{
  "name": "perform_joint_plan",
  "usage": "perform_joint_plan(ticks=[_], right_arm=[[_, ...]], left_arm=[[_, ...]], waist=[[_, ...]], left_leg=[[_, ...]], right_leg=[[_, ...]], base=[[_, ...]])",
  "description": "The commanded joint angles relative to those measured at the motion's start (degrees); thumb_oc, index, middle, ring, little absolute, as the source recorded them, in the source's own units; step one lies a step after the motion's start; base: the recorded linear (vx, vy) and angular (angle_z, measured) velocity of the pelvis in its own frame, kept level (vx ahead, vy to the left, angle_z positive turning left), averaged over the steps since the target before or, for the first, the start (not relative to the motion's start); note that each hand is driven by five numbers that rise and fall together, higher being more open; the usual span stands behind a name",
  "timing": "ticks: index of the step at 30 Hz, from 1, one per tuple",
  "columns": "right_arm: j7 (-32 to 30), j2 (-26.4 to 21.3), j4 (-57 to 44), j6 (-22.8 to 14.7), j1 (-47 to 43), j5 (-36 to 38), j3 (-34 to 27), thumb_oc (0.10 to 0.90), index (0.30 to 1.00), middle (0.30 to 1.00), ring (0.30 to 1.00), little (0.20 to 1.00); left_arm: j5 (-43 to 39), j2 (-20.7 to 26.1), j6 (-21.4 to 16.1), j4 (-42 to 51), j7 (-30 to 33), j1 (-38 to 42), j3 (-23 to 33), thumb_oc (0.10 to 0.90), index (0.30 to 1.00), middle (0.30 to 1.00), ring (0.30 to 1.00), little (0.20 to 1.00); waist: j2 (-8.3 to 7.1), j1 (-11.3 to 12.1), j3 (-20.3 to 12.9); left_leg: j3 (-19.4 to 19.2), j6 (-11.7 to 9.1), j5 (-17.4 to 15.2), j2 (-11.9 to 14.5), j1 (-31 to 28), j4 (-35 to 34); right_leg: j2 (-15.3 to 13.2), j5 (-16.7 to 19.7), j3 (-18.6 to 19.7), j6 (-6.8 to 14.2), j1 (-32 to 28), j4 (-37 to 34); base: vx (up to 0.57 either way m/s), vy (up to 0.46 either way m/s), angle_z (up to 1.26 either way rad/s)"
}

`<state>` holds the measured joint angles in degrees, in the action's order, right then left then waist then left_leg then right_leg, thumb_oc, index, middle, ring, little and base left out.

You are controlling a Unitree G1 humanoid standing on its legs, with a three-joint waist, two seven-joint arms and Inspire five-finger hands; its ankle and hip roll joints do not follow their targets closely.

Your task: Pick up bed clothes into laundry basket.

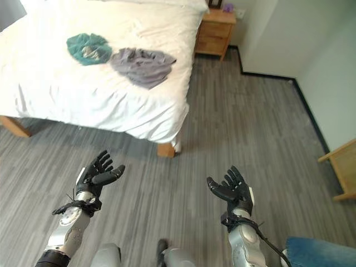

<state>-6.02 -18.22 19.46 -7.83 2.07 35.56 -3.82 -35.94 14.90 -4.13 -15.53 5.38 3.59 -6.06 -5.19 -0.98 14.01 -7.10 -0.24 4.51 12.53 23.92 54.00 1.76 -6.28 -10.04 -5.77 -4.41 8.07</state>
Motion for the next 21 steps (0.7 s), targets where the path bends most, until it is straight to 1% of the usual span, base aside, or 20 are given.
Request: perform_joint_plan(ticks=[1,2,3,4,5,7,8,9,10,11,12,13,14,15,16,17,18,19,20,21], right_arm=[[0.81,-6.34,-8.39,-5.04,-6.55,-0.24,0.57,0.800,0.900,0.900,0.900,0.900],[0.80,-6.33,-8.42,-5.02,-6.55,-0.26,0.56,0.800,0.900,0.900,0.900,0.900],[1.71,-7.33,-9.83,-4.96,-8.09,-2.25,1.50,0.800,0.900,0.900,0.900,0.900],[1.70,-7.34,-9.81,-4.96,-8.11,-2.26,1.54,0.800,0.900,0.900,0.900,0.900],[2.50,-7.81,-9.99,-4.66,-9.05,-2.80,2.18,0.800,0.900,0.900,0.900,0.900],[3.47,-8.24,-11.56,-3.94,-9.92,-3.14,2.10,0.800,0.900,0.900,0.900,0.900],[4.25,-7.96,-12.68,-3.58,-10.07,-3.12,2.43,0.800,0.900,0.900,0.900,0.900],[6.63,-7.36,-14.28,-3.60,-9.64,-3.00,3.21,0.800,0.900,0.900,0.900,0.900],[7.79,-7.59,-15.03,-2.91,-9.47,-4.03,3.45,0.800,0.900,0.900,0.900,0.900],[7.79,-7.53,-15.08,-2.88,-9.41,-4.06,3.44,0.800,0.900,0.900,0.900,0.900],[9.30,-8.85,-15.99,-2.39,-8.36,-5.66,3.24,0.800,0.900,0.900,0.900,0.900],[10.11,-10.06,-16.00,-2.48,-7.90,-4.42,2.39,0.800,0.900,0.900,0.900,0.900],[10.16,-10.13,-15.95,-2.49,-7.97,-4.37,2.36,0.800,0.900,0.900,0.900,0.900],[10.78,-11.92,-15.85,-2.38,-7.98,-3.30,2.20,0.800,0.900,0.900,0.900,0.900],[11.37,-12.45,-16.21,-2.39,-7.19,-2.60,1.50,0.800,0.900,0.900,0.900,0.900],[11.98,-13.66,-16.89,-2.51,-6.49,-1.88,0.03,0.800,0.900,0.900,0.900,0.900],[12.67,-14.56,-18.89,-2.44,-5.21,-1.41,-1.64,0.800,0.900,0.900,0.900,0.900],[12.89,-15.45,-18.98,-2.64,-4.53,-0.57,-3.19,0.800,0.900,0.900,0.900,0.900],[13.92,-18.19,-17.73,-3.30,-3.97,0.43,-5.28,0.800,0.900,0.900,0.900,0.900],[13.93,-18.21,-17.70,-3.32,-3.98,0.44,-5.28,0.800,0.900,0.900,0.900,0.900]], left_arm=[[-3.33,1.86,-6.74,6.03,-1.54,7.67,1.03,0.800,0.900,0.900,0.900,0.900],[-3.34,1.86,-6.77,5.99,-1.56,7.71,1.03,0.800,0.900,0.900,0.900,0.900],[-2.55,3.31,-7.22,6.59,-1.71,6.87,2.50,0.800,0.900,0.900,0.900,0.900],[-2.55,3.31,-7.20,6.63,-1.71,6.83,2.54,0.800,0.900,0.900,0.900,0.900],[-2.01,3.87,-7.40,7.54,-1.66,6.47,3.18,0.800,0.900,0.900,0.900,0.900],[-1.36,4.62,-7.37,10.01,-1.96,5.87,4.14,0.800,0.900,0.900,0.900,0.900],[-1.25,5.20,-7.15,11.48,-2.54,4.80,4.86,0.800,0.900,0.900,0.900,0.900],[-0.99,5.71,-7.01,13.08,-3.25,3.77,5.38,0.800,0.900,0.900,0.900,0.900],[-0.65,6.51,-6.76,14.23,-4.14,3.26,5.47,0.800,0.900,0.900,0.900,0.900],[-0.65,6.55,-6.72,14.30,-4.13,3.19,5.47,0.800,0.900,0.900,0.900,0.900],[0.70,8.79,-6.15,17.73,-5.80,3.82,4.38,0.800,0.900,0.900,0.900,0.900],[-1.39,9.73,-6.67,19.59,-7.56,5.06,3.56,0.800,0.900,0.900,0.900,0.900],[-1.44,9.71,-6.67,19.56,-7.60,5.14,3.58,0.800,0.900,0.900,0.900,0.900],[-5.55,9.93,-7.52,21.50,-10.09,6.72,1.20,0.800,0.900,0.900,0.900,0.900],[-6.53,9.86,-7.62,22.61,-10.93,7.73,1.14,0.800,0.900,0.900,0.900,0.900],[-8.23,10.14,-7.80,24.92,-12.39,8.96,1.14,0.800,0.900,0.900,0.900,0.900],[-11.89,9.57,-7.53,26.79,-14.22,9.26,1.21,0.800,0.900,0.900,0.900,0.900],[-14.90,8.81,-7.54,27.91,-16.11,9.71,1.12,0.800,0.900,0.900,0.900,0.900],[-18.44,8.26,-8.25,28.46,-18.89,10.91,1.15,0.800,0.900,0.900,0.900,0.900],[-18.44,8.25,-8.26,28.44,-18.91,10.92,1.16,0.800,0.900,0.900,0.900,0.900]], waist=[[2.91,1.05,-0.97],[2.64,1.23,-1.05],[3.76,3.75,-2.29],[3.64,3.80,-2.30],[4.73,4.98,-3.74],[4.34,5.54,-4.84],[3.87,5.69,-5.51],[2.98,6.24,-6.18],[2.00,7.06,-6.82],[1.86,7.11,-6.93],[1.23,6.97,-6.34],[1.92,5.79,-5.23],[2.18,5.91,-5.38],[3.42,3.39,-3.87],[3.64,2.28,-3.62],[3.78,1.25,-3.57],[3.65,0.03,-3.78],[2.73,-0.98,-4.06],[2.10,-2.64,-4.48],[2.14,-2.67,-4.45]], left_leg=[[-4.54,-6.61,5.10,-0.33,-10.07,-23.38],[-4.96,-6.49,5.57,-0.63,-10.40,-24.16],[-6.80,-5.53,5.98,-5.45,-8.69,-38.70],[-7.01,-5.44,6.40,-5.64,-9.03,-39.41],[-10.00,-5.40,7.83,-7.33,-8.37,-47.98],[-13.79,-4.51,8.49,-7.83,-10.01,-49.64],[-14.10,-2.53,5.42,-8.78,-11.75,-49.20],[-13.70,-0.92,3.94,-10.10,-12.62,-48.58],[-12.99,0.69,2.23,-11.34,-13.86,-48.82],[-13.09,0.78,2.18,-11.47,-13.82,-48.86],[-12.08,3.16,-0.52,-12.85,-16.81,-48.91],[-10.40,3.77,-1.32,-12.44,-18.81,-49.44],[-10.46,3.75,-1.15,-12.13,-18.50,-49.44],[-7.00,4.15,-2.63,-11.66,-22.49,-50.94],[-5.20,3.94,-3.00,-11.89,-24.09,-51.45],[-2.73,3.44,-3.48,-11.97,-25.52,-52.05],[-0.26,2.76,-3.99,-12.48,-26.21,-51.98],[1.70,2.15,-5.13,-13.40,-26.91,-51.82],[4.90,1.83,-6.22,-14.15,-27.62,-51.66],[4.94,1.83,-6.22,-14.13,-27.64,-51.65]], right_leg=[[-4.15,1.21,2.40,7.41,-3.05,-7.70],[-4.47,1.36,2.59,7.45,-2.91,-7.74],[-2.60,-0.74,3.29,8.12,-7.22,-8.86],[-2.75,-0.62,3.36,8.16,-7.21,-8.93],[-0.61,-2.33,3.68,8.33,-10.33,-9.21],[-0.88,-3.99,3.77,8.50,-13.17,-8.59],[-1.63,-5.48,3.63,9.17,-13.47,-7.29],[-2.69,-4.79,2.68,10.38,-13.23,-3.06],[-4.03,-1.46,2.07,12.80,-11.82,3.41],[-4.22,-1.72,2.13,12.90,-11.58,3.80],[-6.40,10.63,2.16,18.84,-4.82,22.10],[-5.77,13.14,3.72,19.48,-0.30,29.06],[-5.50,13.39,3.79,19.37,0.11,29.10],[-5.46,10.10,5.51,17.52,7.38,33.54],[-6.04,8.61,6.46,16.58,9.42,31.91],[-6.30,6.68,7.84,15.41,11.54,26.87],[-6.22,5.07,9.14,14.64,10.70,20.01],[-6.51,3.53,11.93,14.44,9.84,11.23],[-5.05,3.70,18.16,14.70,9.28,0.86],[-5.04,3.80,18.11,14.70,9.16,0.68]], base=[[0.35,-0.052,-0.05],[0.68,-0.033,-0.14],[0.48,-0.012,-0.18],[0.87,-0.040,-0.37],[0.59,-0.043,-0.43],[0.65,-0.045,-0.46],[0.55,-0.016,-0.47],[0.56,0.004,-0.31],[0.39,0.006,-0.02],[0.40,0.078,0.16],[0.36,0.075,0.09],[0.35,0.069,0.03],[0.34,-0.013,0.98],[0.32,-0.050,1.23],[0.45,-0.111,1.24],[0.37,-0.161,1.10],[0.40,-0.202,1.42],[0.46,-0.216,1.84],[0.33,-0.151,1.63],[0.32,-0.205,1.91]])
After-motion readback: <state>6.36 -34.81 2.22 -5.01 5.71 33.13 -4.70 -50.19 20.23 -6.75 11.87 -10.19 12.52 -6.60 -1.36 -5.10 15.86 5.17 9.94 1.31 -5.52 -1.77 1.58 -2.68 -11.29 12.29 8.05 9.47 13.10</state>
